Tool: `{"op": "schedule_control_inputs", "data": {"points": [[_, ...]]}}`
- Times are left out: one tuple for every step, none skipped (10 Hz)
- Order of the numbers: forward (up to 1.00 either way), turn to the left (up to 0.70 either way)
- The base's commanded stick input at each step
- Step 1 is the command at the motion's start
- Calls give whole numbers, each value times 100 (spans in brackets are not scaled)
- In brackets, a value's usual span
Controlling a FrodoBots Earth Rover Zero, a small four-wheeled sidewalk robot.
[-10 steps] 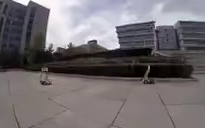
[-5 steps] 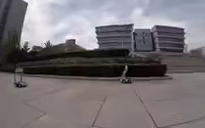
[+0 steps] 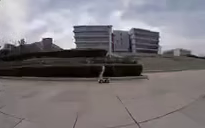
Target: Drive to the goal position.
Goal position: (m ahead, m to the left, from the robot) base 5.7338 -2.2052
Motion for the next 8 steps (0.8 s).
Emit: {"op": "schedule_control_inputs", "data": {"points": [[70,-27],[70,-27],[70,-27],[70,-27],[70,-27],[70,-27],[70,-18],[70,-2]]}}
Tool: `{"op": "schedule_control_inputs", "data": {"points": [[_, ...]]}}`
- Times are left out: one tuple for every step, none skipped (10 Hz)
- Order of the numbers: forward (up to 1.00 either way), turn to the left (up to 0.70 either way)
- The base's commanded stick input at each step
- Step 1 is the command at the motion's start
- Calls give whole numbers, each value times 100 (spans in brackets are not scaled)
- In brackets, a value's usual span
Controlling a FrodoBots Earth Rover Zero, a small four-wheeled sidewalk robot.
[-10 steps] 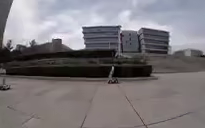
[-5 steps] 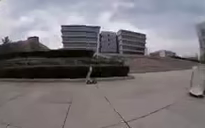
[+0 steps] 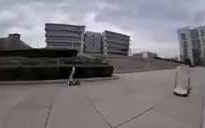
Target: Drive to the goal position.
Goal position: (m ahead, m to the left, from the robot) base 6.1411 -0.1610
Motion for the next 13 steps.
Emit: {"op": "schedule_control_inputs", "data": {"points": [[70,0],[70,-8],[70,-27],[70,-27],[70,-27],[70,-27],[70,-27],[70,-27],[70,-27],[70,-27],[70,-27],[70,-27],[70,-27]]}}
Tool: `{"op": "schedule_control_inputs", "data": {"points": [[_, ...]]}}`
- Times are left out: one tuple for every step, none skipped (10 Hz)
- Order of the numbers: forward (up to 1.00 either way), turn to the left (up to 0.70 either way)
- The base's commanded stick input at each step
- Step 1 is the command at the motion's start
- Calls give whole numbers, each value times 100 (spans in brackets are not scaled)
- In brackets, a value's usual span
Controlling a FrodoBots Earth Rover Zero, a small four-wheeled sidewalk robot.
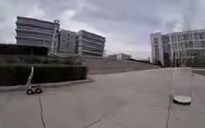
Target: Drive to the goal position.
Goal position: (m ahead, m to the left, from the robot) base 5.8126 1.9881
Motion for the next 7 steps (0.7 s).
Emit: {"op": "schedule_control_inputs", "data": {"points": [[70,-27],[70,-27],[70,-27],[70,-27],[70,-27],[70,-27],[70,-27]]}}
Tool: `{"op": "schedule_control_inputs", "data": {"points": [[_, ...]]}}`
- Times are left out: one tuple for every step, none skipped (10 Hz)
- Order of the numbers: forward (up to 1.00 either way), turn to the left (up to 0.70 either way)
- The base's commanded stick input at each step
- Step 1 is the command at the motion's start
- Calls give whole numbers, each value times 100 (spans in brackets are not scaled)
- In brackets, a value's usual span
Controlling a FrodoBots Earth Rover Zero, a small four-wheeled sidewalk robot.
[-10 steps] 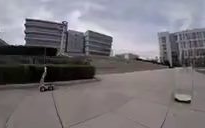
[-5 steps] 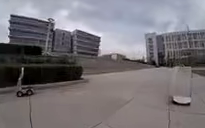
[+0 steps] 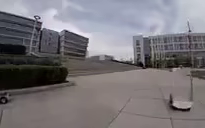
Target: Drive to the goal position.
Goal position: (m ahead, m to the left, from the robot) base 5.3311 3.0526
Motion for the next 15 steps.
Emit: {"op": "schedule_control_inputs", "data": {"points": [[70,-27],[70,-27],[70,-27],[70,-27],[70,-27],[70,-27],[70,-27],[70,-27],[70,-27],[70,-27],[70,-27],[70,-27],[70,-11],[70,0],[70,0]]}}
